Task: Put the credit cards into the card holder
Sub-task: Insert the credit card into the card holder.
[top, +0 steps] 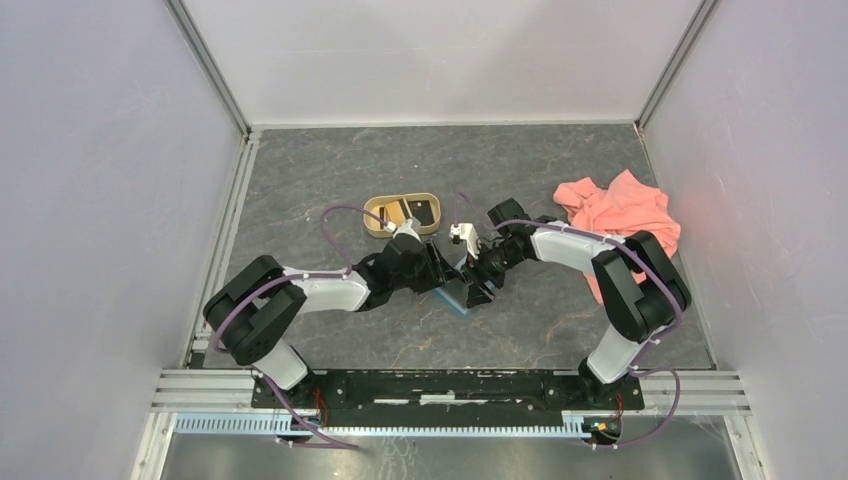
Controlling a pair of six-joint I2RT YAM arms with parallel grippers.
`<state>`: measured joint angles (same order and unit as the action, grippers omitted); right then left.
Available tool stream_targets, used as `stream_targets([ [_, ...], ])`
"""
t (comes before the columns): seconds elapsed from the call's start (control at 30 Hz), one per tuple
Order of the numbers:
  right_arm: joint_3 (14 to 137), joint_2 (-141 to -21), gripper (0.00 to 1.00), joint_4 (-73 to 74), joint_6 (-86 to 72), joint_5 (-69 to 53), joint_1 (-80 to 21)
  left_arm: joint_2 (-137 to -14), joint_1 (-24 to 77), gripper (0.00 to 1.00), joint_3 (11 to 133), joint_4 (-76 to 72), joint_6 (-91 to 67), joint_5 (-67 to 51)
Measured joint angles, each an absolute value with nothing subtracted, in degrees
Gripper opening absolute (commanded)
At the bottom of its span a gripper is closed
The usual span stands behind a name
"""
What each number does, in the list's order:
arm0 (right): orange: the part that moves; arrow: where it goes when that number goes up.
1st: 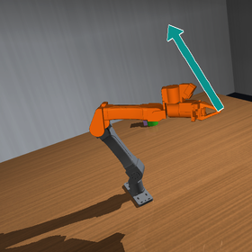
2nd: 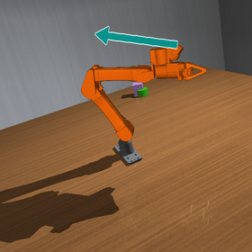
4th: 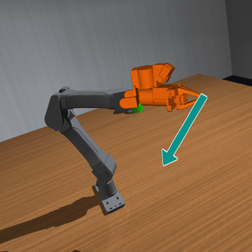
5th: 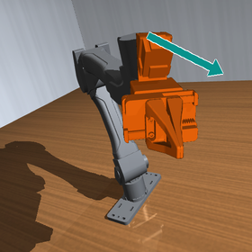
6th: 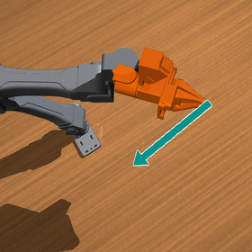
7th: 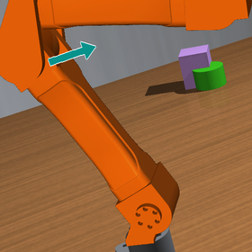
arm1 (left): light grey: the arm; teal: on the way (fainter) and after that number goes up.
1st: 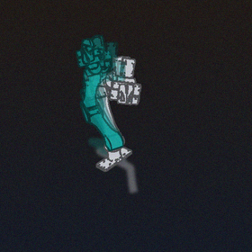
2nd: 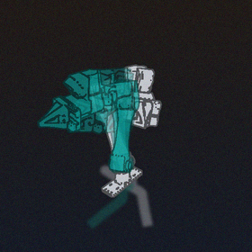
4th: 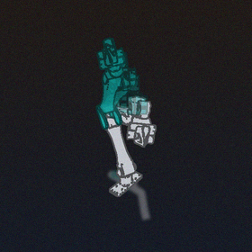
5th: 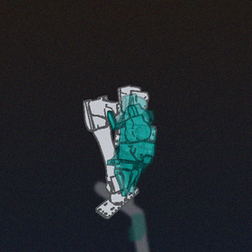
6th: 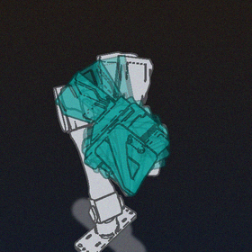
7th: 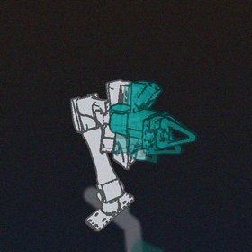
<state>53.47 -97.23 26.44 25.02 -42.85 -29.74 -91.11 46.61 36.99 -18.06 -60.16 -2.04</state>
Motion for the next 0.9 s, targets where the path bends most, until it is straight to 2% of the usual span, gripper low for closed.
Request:
stream_targets([
  [0.17,54.3,-97.6,0.78,30.4,30.8,-45.5,-30.1,-90.9,46.6,0.64,36.4,-18.7,-60.5,-2.0],
  [0.27,54.4,-97.6,0.80,31.2,32.6,-45.5,-30.1,-89.9,46.6,0.63,36.2,-18.1,-60.5,-1.7],
  [0.6,54.4,-97.2,0.82,31.4,33.9,-44.9,-30.1,-80.3,46.6,0.38,34.5,-15.1,-60.4,-0.1],
  [0.9,54.7,-92.7,0.83,30.8,35.6,-43.5,-30.1,-77.6,47.8,0.30,29.0,-15.1,-60.6,-0.1],
])
